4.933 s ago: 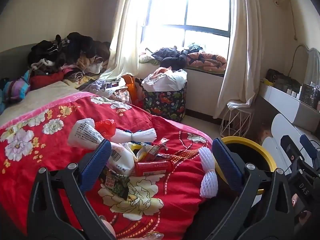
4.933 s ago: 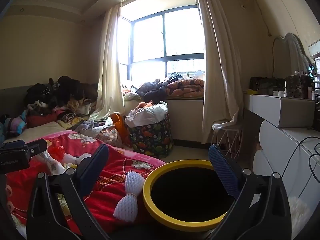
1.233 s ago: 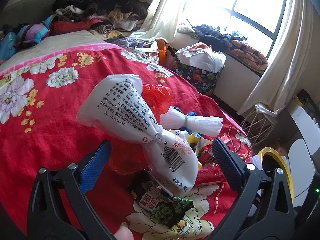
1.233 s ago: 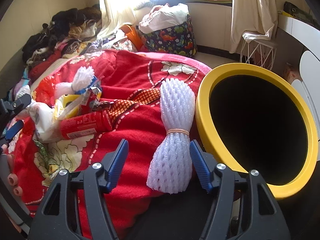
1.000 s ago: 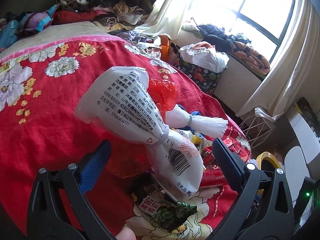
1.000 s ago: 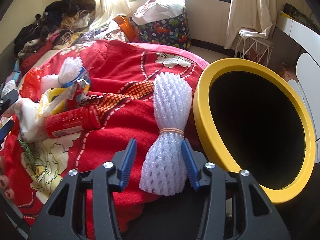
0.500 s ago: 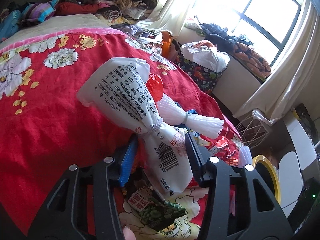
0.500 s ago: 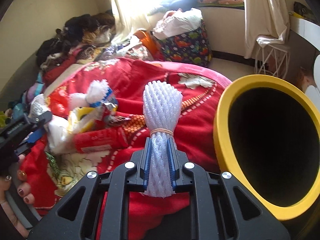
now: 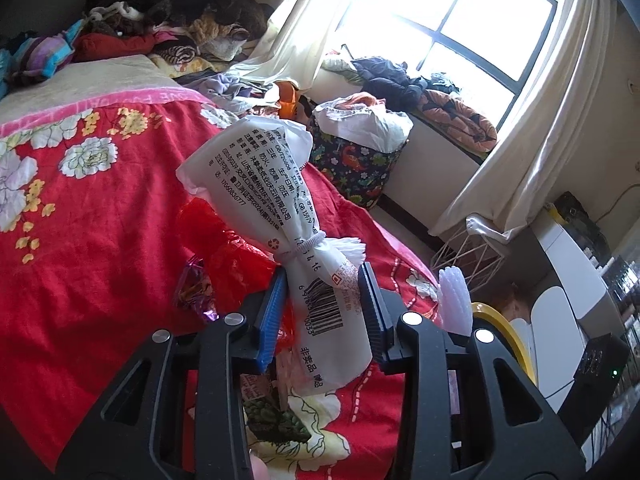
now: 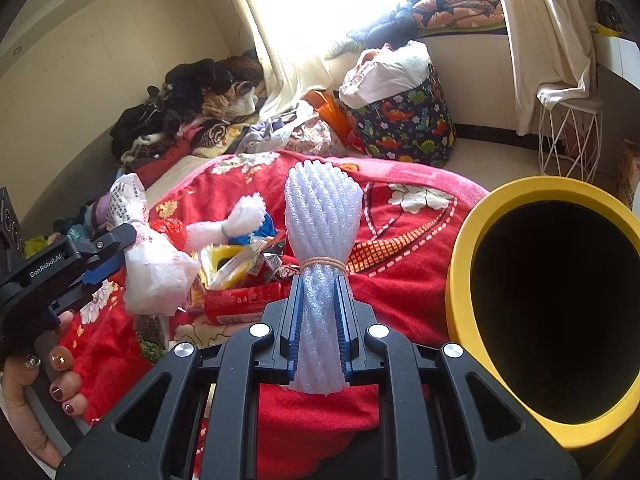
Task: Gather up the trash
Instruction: 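Grasp the white printed plastic bag with the left gripper while the right holds the net, then carry the mesh net and plastic bag toward the yellow bin with both grippers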
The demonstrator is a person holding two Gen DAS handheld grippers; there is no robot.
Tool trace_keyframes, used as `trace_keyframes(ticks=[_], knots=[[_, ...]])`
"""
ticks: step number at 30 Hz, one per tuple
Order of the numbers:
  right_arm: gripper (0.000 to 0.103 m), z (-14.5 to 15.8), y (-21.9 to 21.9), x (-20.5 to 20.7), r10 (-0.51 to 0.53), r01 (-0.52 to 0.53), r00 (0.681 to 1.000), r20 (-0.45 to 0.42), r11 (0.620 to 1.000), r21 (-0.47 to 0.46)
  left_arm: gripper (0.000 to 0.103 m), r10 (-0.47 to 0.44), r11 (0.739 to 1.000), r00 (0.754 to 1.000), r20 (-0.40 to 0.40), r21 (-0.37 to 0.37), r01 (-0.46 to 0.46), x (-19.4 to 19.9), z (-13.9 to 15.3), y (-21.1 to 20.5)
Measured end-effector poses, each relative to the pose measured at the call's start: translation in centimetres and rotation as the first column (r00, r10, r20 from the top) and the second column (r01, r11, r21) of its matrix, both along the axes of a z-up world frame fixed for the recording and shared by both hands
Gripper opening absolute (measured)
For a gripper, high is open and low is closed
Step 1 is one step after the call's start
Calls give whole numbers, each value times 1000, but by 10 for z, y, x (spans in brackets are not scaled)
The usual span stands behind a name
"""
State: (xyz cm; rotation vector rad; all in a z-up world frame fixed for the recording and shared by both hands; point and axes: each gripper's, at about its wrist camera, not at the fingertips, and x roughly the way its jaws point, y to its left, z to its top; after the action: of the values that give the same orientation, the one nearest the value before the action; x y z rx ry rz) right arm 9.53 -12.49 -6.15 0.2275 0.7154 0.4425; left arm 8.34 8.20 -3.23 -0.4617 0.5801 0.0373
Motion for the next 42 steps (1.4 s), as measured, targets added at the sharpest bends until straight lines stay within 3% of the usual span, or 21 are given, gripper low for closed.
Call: trace_keyframes(ticks=[10, 23, 28, 33, 35, 37, 42], knots=[[15, 15, -15, -2, -20, 18, 999, 37, 999, 35, 28, -75, 997, 996, 57, 5, 75, 14, 17, -14], [15, 14, -39, 0, -68, 67, 997, 25, 996, 53, 29, -149, 986, 985, -86, 69, 155, 46, -29, -48], [15, 13, -41, 0, -73, 72, 997, 21, 996, 60, 45, -127, 986, 985, -119, 94, 138, 56, -35, -47], [15, 14, -43, 1, -80, 78, 997, 19, 995, 66, 48, -98, 986, 986, -138, 117, 115, 67, -34, -45], [15, 14, -44, 0, -83, 81, 996, 20, 994, 70, 46, -95, 986, 984, -148, 121, 113, 71, -34, -45], [15, 13, -47, 0, -87, 85, 996, 20, 994, 74, 33, -91, 986, 984, -152, 126, 111, 74, -33, -46], [15, 12, -54, -1, -102, 100, 994, 24, 991, 87, 28, -117, 985, 985, -124, 112, 131, 71, -19, -50]])
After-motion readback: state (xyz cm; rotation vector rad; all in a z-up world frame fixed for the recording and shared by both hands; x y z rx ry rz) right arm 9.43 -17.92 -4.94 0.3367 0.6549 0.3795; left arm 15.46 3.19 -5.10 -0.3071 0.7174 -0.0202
